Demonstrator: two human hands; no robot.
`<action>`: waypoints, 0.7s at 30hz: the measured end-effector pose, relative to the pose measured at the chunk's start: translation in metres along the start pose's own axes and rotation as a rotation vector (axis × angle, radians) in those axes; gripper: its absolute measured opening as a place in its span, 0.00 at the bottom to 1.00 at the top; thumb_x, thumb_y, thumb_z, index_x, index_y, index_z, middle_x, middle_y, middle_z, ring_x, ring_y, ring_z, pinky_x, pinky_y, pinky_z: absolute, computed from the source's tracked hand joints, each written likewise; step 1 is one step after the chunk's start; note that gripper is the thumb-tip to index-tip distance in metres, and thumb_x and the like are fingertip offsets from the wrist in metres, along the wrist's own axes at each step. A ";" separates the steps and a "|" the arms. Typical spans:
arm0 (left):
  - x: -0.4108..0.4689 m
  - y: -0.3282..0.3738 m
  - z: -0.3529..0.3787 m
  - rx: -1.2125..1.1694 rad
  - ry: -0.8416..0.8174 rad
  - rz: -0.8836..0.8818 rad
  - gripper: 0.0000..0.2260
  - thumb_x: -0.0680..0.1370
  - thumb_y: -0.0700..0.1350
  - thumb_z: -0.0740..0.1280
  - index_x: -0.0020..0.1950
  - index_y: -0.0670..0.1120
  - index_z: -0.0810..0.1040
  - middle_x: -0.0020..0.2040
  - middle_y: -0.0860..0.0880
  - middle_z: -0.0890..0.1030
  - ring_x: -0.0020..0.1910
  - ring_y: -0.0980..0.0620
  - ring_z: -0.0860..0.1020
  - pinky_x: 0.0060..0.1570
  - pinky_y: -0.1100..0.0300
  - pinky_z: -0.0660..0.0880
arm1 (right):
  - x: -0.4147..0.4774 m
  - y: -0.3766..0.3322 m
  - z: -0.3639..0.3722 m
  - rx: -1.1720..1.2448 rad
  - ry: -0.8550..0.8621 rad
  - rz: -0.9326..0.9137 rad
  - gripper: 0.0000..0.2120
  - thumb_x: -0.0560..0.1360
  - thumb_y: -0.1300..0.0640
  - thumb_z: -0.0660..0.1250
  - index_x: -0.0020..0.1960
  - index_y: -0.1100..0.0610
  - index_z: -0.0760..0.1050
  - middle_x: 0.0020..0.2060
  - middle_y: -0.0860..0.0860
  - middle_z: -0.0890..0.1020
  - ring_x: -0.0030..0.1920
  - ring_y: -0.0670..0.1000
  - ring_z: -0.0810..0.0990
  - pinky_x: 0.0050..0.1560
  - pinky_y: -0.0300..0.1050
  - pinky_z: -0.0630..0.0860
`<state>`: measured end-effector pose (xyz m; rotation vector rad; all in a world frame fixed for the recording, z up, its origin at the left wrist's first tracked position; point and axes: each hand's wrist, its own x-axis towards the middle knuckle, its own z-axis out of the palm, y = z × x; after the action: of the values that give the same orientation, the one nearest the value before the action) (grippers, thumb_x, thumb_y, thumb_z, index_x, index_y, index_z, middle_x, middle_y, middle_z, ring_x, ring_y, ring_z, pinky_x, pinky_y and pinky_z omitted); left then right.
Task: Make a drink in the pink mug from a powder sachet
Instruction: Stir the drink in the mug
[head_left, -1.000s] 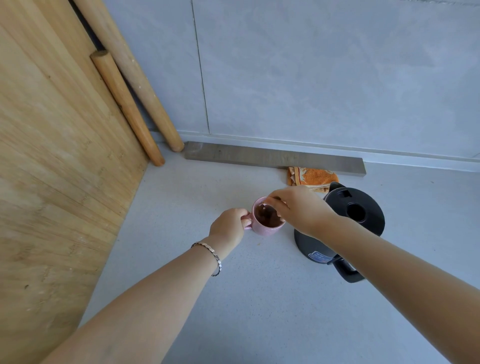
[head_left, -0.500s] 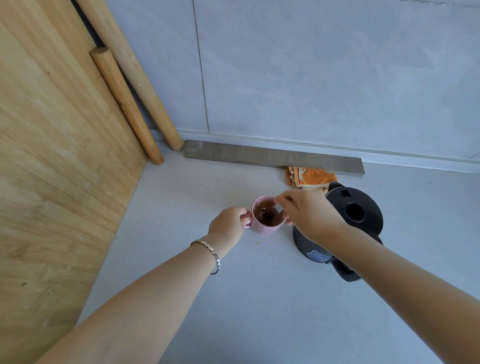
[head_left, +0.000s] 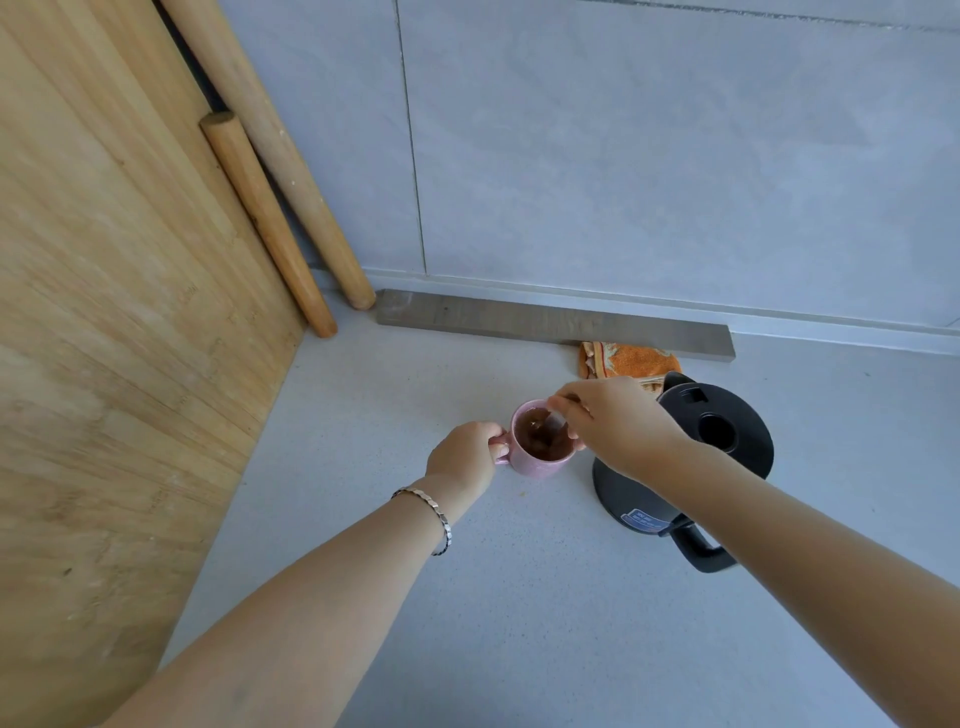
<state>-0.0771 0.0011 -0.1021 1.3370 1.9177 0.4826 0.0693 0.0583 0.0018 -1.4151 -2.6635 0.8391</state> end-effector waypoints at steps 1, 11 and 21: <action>-0.001 0.000 0.000 -0.002 -0.004 -0.003 0.08 0.78 0.40 0.59 0.42 0.43 0.75 0.39 0.47 0.78 0.40 0.49 0.74 0.35 0.61 0.64 | 0.002 0.000 0.000 0.007 -0.011 -0.006 0.14 0.80 0.55 0.56 0.58 0.59 0.76 0.51 0.57 0.83 0.49 0.54 0.81 0.54 0.46 0.78; -0.002 0.003 -0.002 0.033 0.013 -0.032 0.09 0.79 0.42 0.59 0.50 0.42 0.79 0.49 0.43 0.83 0.48 0.43 0.78 0.41 0.59 0.66 | -0.004 0.007 0.008 -0.116 0.040 0.015 0.15 0.80 0.53 0.54 0.56 0.58 0.77 0.49 0.55 0.83 0.47 0.52 0.79 0.51 0.42 0.75; -0.003 0.004 -0.002 0.057 0.023 -0.021 0.09 0.79 0.42 0.59 0.51 0.43 0.79 0.50 0.43 0.82 0.51 0.42 0.79 0.42 0.59 0.66 | -0.004 0.011 0.001 -0.058 0.096 0.044 0.15 0.80 0.54 0.55 0.53 0.58 0.79 0.46 0.55 0.83 0.43 0.53 0.79 0.44 0.43 0.73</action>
<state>-0.0756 -0.0003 -0.0972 1.3522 1.9755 0.4375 0.0800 0.0593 -0.0034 -1.4920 -2.6149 0.6839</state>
